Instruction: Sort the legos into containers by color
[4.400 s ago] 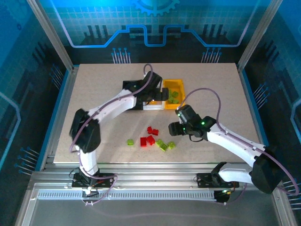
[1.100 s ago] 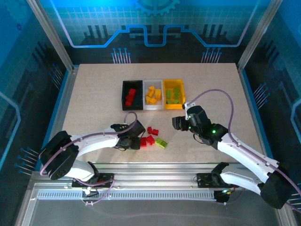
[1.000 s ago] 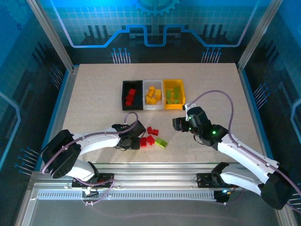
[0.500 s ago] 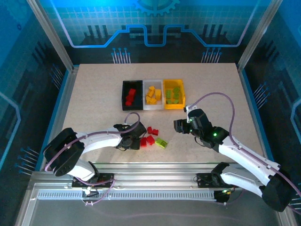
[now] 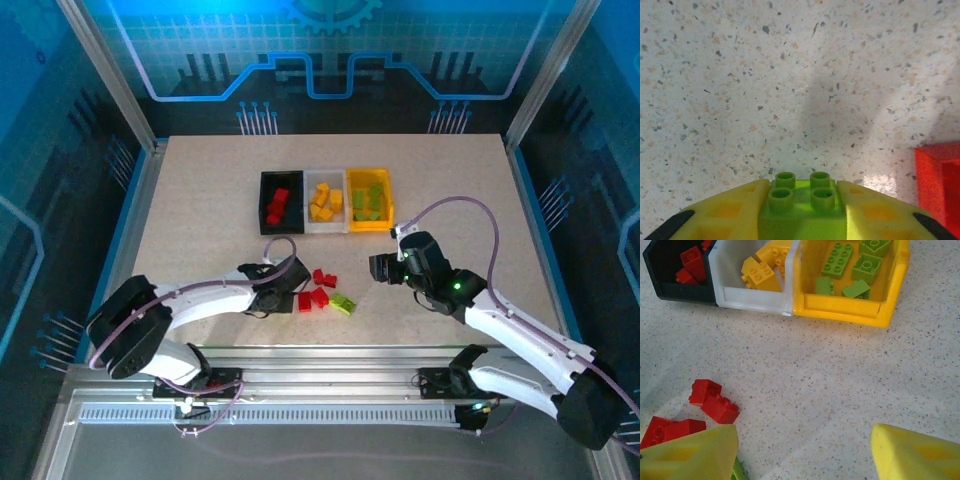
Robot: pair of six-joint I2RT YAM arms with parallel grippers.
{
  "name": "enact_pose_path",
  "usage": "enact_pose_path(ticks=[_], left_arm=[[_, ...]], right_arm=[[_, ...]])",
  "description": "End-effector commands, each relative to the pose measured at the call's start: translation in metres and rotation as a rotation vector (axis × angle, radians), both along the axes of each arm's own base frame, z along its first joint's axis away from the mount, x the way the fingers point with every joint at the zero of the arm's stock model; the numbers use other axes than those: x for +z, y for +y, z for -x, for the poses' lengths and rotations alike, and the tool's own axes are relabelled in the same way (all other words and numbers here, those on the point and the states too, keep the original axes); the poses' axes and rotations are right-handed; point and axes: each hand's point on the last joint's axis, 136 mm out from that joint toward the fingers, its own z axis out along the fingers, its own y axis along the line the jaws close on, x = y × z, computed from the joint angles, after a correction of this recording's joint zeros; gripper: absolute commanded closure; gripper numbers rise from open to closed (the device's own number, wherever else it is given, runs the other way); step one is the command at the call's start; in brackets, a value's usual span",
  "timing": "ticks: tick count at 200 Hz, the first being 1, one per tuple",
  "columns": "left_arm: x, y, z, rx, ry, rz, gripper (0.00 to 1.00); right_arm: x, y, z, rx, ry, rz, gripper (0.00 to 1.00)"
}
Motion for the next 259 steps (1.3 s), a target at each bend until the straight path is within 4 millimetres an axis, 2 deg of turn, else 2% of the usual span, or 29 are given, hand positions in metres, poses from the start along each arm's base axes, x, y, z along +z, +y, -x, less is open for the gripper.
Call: enact_pose_path(ticks=[1,18,38,74,88,103,125,170,188,211,238,259], left_arm=[[0.025,-0.004,-0.004,-0.019,-0.046,0.019,0.66],[0.052,-0.019,-0.018,-0.052,-0.107,0.055,0.66],[0.083,-0.044,-0.046,-0.093,-0.185,0.086,0.66],[0.137,-0.113,-0.11,-0.18,-0.328,0.179,0.66],[0.147,-0.137,-0.136,-0.201,-0.353,0.203,0.66],[0.148,-0.158,-0.162,-0.214,-0.356,0.213,0.66],[0.149,-0.179,-0.195,-0.221,-0.357,0.217,0.66],[0.138,-0.201,-0.244,-0.208,-0.351,0.214,0.66],[0.131,-0.208,-0.254,-0.21,-0.342,0.216,0.65],[0.12,-0.217,-0.259,-0.213,-0.323,0.227,0.59],[0.116,-0.221,-0.259,-0.208,-0.311,0.246,0.43],[0.129,-0.222,-0.256,-0.206,-0.319,0.277,0.29]], right_arm=[[0.002,0.0,0.0,-0.014,-0.013,-0.026,0.29],[0.001,0.0,0.001,-0.018,-0.009,-0.028,0.29],[-0.002,-0.003,0.002,-0.032,-0.006,-0.031,0.29],[-0.011,-0.008,0.005,-0.052,0.023,-0.02,0.29],[-0.014,-0.011,0.006,-0.061,0.034,-0.008,0.28],[-0.017,-0.014,0.008,-0.07,0.045,-0.001,0.28],[-0.017,-0.019,0.012,-0.079,0.047,0.001,0.29],[-0.018,-0.024,0.017,-0.089,0.063,0.008,0.28],[-0.019,-0.026,0.018,-0.095,0.064,0.005,0.28],[-0.018,-0.027,0.02,-0.096,0.065,0.002,0.28],[-0.016,-0.028,0.022,-0.094,0.066,-0.005,0.28],[-0.016,-0.027,0.022,-0.091,0.07,-0.005,0.27]])
